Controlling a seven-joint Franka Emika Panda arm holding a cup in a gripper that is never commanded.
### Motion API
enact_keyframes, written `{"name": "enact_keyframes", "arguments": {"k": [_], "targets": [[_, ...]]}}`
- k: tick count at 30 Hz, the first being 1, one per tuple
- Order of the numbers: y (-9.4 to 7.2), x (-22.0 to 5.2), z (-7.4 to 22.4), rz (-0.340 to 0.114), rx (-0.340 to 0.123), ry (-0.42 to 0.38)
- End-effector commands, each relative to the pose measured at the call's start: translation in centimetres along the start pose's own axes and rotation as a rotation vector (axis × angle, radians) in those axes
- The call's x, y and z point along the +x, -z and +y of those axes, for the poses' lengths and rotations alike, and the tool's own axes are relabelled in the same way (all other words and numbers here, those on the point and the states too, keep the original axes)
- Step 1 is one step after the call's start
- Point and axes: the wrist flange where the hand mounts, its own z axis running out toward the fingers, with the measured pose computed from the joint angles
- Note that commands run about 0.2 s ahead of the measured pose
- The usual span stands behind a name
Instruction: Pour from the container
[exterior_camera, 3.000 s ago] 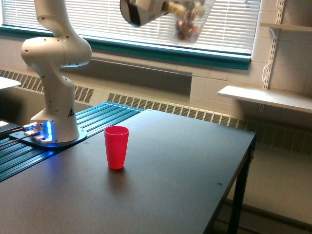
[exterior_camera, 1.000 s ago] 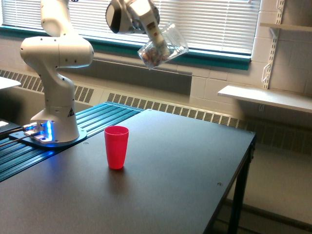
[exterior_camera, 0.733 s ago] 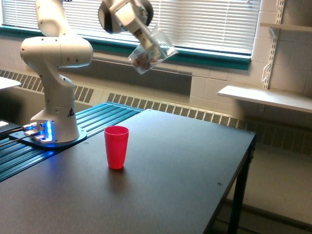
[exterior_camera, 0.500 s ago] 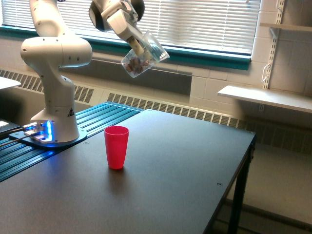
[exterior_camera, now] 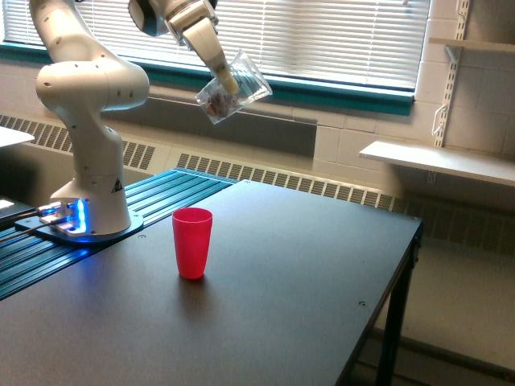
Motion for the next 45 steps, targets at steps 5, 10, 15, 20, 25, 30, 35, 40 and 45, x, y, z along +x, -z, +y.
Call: {"name": "enact_keyframes", "arguments": {"k": [5, 10, 15, 20, 25, 30, 35, 40, 45], "targets": [[0.3, -1.3, 1.4, -0.094, 0.069, 0.216], [0.9, -1.3, 2.3, -0.142, 0.079, 0.322], [1.5, -1.3, 3.5, -0.166, 0.083, 0.414], [1.7, -1.0, 4.9, -0.158, 0.073, 0.509], [2.0, -0.4, 6.3, -0.141, 0.074, 0.593], [1.9, 0.1, 7.9, -0.141, 0.079, 0.661], [1.5, 0.2, 9.9, -0.157, 0.083, 0.722], [0.7, 0.0, 11.8, -0.174, 0.092, 0.775], [-0.5, -0.6, 14.0, -0.198, 0.095, 0.831]]}}
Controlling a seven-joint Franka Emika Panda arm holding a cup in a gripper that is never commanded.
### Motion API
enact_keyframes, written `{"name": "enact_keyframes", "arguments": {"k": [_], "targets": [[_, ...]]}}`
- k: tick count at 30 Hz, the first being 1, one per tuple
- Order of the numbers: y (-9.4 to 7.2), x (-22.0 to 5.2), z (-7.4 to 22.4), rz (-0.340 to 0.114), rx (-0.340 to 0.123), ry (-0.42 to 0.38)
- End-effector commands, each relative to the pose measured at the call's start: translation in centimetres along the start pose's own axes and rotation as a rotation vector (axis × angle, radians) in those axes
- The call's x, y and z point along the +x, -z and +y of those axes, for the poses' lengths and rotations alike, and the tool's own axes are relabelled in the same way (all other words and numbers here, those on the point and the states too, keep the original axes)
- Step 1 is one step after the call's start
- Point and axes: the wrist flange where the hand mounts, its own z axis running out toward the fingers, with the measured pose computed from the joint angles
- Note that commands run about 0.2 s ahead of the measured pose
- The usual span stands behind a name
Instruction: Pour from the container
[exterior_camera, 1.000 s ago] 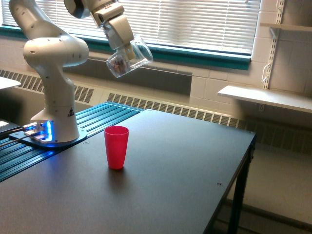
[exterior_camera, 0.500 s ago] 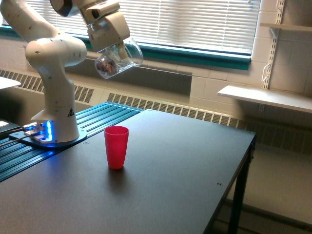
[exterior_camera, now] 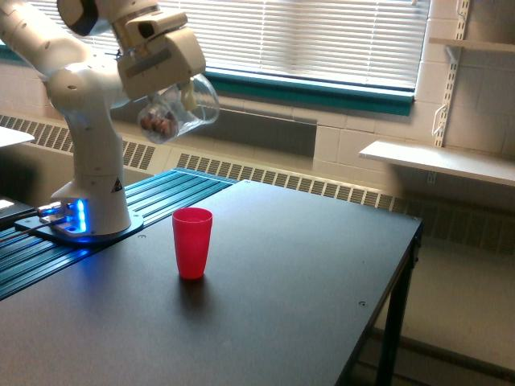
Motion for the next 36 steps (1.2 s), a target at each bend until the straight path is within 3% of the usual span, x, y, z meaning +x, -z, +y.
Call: {"name": "enact_keyframes", "arguments": {"k": [1, 11, 15, 20, 23, 25, 29, 36], "targets": [[-1.5, -1.5, 1.3, -0.013, 0.034, 0.118], [-5.7, -4.7, 2.4, -0.056, 0.1, 0.217], [-6.7, -4.7, 2.1, -0.078, 0.123, 0.282], [-7.3, -4.1, 1.9, -0.072, 0.117, 0.361], [-7.4, -3.8, 1.9, -0.071, 0.086, 0.421], [-7.8, -3.5, 1.9, -0.082, 0.075, 0.469], [-9.0, -3.2, 1.6, -0.131, 0.105, 0.557], [-10.8, -2.6, 1.7, -0.153, 0.077, 0.714]]}}
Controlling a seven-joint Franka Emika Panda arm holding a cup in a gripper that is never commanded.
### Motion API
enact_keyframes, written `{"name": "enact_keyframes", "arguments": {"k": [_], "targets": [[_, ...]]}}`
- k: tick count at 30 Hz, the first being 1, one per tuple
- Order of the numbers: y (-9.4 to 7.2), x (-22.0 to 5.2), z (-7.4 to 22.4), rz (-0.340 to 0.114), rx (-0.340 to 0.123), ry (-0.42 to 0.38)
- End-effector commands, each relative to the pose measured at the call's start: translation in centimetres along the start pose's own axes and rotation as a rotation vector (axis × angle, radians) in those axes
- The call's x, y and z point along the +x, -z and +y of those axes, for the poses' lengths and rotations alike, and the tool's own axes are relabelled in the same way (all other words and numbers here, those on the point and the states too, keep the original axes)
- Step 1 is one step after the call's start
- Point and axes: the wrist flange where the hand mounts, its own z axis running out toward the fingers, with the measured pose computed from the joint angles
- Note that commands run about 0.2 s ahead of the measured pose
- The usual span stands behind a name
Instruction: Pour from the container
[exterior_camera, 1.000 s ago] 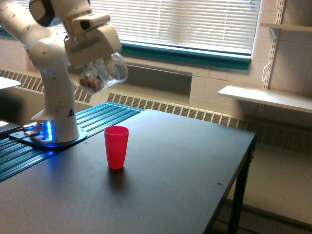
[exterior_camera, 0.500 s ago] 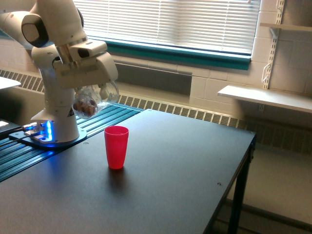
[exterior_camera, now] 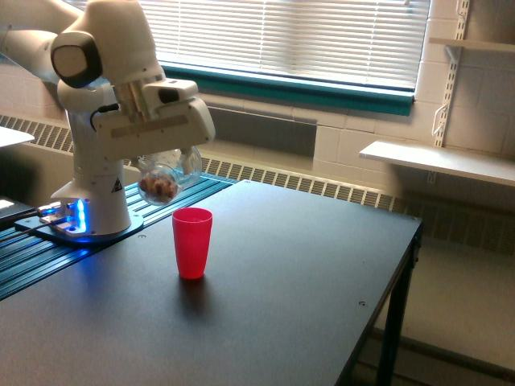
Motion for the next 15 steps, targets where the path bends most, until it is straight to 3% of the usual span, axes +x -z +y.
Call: {"name": "enact_keyframes", "arguments": {"k": [1, 15], "targets": [[-1.4, 1.1, 0.6, -0.009, -0.008, 0.177], [-2.5, 2.8, 2.4, -0.055, -0.079, 0.438]]}}
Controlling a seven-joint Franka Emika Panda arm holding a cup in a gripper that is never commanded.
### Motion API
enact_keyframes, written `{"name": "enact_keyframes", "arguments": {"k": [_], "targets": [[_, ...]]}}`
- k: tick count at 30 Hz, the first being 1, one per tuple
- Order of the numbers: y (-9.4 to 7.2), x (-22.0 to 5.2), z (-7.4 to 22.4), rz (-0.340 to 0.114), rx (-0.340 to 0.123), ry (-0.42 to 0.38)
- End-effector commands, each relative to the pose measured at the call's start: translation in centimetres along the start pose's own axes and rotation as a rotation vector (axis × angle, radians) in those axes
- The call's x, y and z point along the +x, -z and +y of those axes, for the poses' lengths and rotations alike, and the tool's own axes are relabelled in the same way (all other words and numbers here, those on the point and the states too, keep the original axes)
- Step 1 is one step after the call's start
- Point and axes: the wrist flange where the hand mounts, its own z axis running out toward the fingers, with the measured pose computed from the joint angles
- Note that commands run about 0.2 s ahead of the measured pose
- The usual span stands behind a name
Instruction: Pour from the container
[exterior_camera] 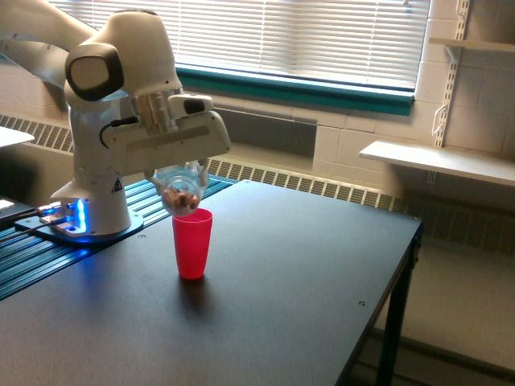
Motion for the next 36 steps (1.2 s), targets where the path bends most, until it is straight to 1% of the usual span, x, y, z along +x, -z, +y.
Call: {"name": "enact_keyframes", "arguments": {"k": [1, 8, 16, 19, 21, 26, 30, 32, 34, 36], "targets": [[-0.3, 1.2, 1.2, -0.012, -0.039, 0.18], [-0.6, 2.3, 1.3, -0.025, -0.057, 0.295], [-0.8, 4.3, 0.9, -0.037, -0.082, 0.442], [-0.8, 5.1, 0.8, -0.026, -0.087, 0.484], [-1.0, 5.8, 0.6, -0.027, -0.082, 0.521], [-0.9, 7.0, 0.6, -0.022, -0.09, 0.594], [-0.8, 7.5, 0.6, -0.032, -0.092, 0.648], [-0.6, 7.7, 0.6, -0.045, -0.096, 0.679], [-0.6, 7.8, 0.6, -0.057, -0.09, 0.707], [-0.4, 7.9, 0.8, -0.067, -0.102, 0.735]]}}
